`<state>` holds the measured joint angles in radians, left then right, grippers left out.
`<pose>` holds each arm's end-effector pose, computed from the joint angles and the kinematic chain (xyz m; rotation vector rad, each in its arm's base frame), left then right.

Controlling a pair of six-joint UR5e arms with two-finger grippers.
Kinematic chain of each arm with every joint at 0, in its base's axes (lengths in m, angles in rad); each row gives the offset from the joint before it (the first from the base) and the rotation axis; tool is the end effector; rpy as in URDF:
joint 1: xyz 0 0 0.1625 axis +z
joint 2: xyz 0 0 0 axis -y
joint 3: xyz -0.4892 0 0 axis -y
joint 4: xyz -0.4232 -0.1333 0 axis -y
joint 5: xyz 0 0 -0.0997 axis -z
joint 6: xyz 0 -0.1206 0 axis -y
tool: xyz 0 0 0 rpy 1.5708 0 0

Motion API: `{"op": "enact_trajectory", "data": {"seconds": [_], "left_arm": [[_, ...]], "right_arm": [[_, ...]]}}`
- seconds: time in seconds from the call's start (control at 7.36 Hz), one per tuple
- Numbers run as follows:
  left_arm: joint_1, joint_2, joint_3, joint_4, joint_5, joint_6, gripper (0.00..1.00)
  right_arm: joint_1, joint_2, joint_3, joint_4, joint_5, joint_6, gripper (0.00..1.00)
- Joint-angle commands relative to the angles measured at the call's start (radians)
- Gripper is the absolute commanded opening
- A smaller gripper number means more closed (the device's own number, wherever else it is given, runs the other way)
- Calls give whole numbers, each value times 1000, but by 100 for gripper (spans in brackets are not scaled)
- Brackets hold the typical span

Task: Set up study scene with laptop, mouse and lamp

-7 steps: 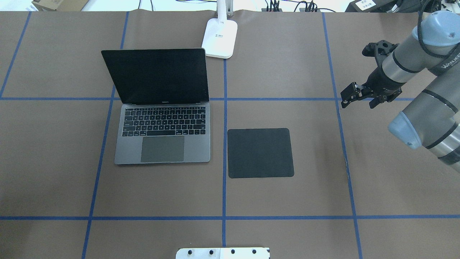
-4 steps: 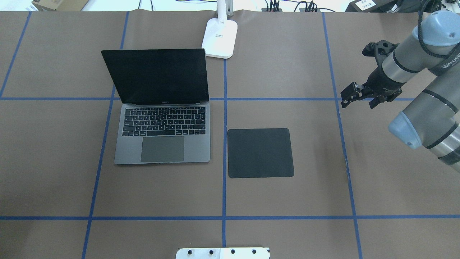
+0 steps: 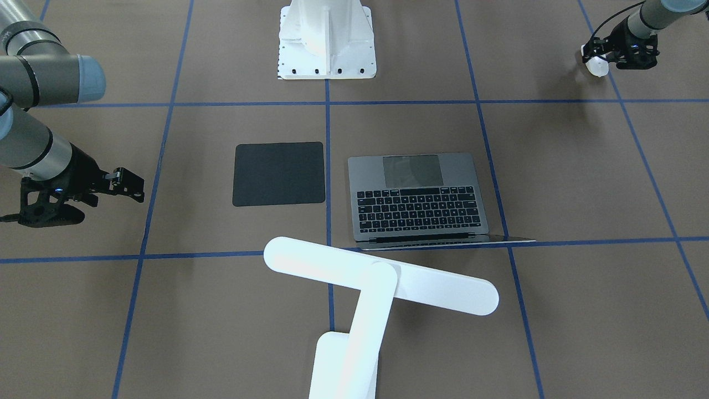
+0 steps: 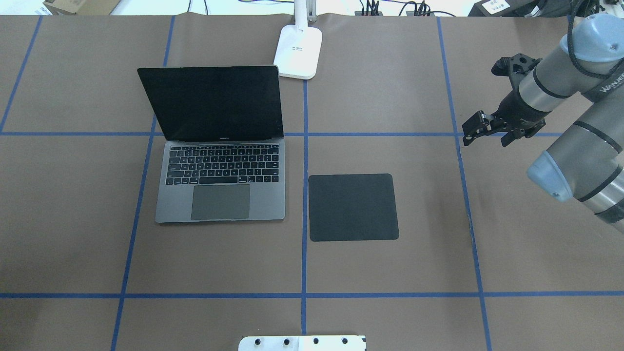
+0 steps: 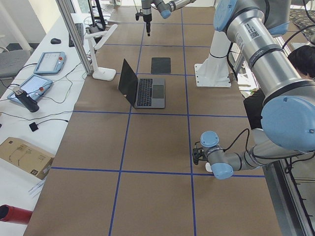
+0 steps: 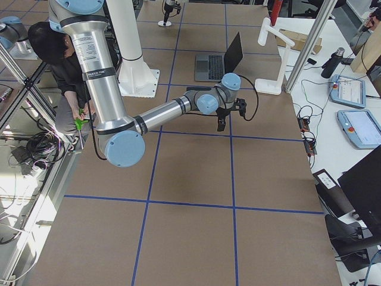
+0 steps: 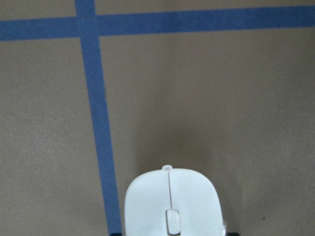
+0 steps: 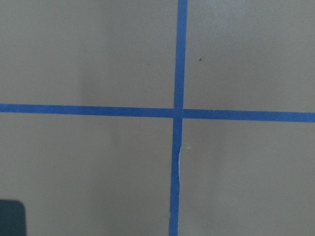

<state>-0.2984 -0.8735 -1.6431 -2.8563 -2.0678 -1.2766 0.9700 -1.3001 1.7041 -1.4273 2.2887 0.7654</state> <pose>0.1429 -0.1233 0.8077 -0.2690 0.7582 0.1601 -0.3243 -0.5686 0.4932 -0.0354 -0.8716 -0.0424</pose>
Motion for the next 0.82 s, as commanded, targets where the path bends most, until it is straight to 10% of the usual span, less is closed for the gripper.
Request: {"op": "enact_trajectory", "data": {"seconds": [0.0,0.68], "left_arm": [[-4,2,-1,-6,0,-1,48],[-8,-13,-173,8,-37,-162,45]], "right_arm": [[1,-1,2,-1,0,0,100],[-1,-1,3,-1,9,0,100]]}}
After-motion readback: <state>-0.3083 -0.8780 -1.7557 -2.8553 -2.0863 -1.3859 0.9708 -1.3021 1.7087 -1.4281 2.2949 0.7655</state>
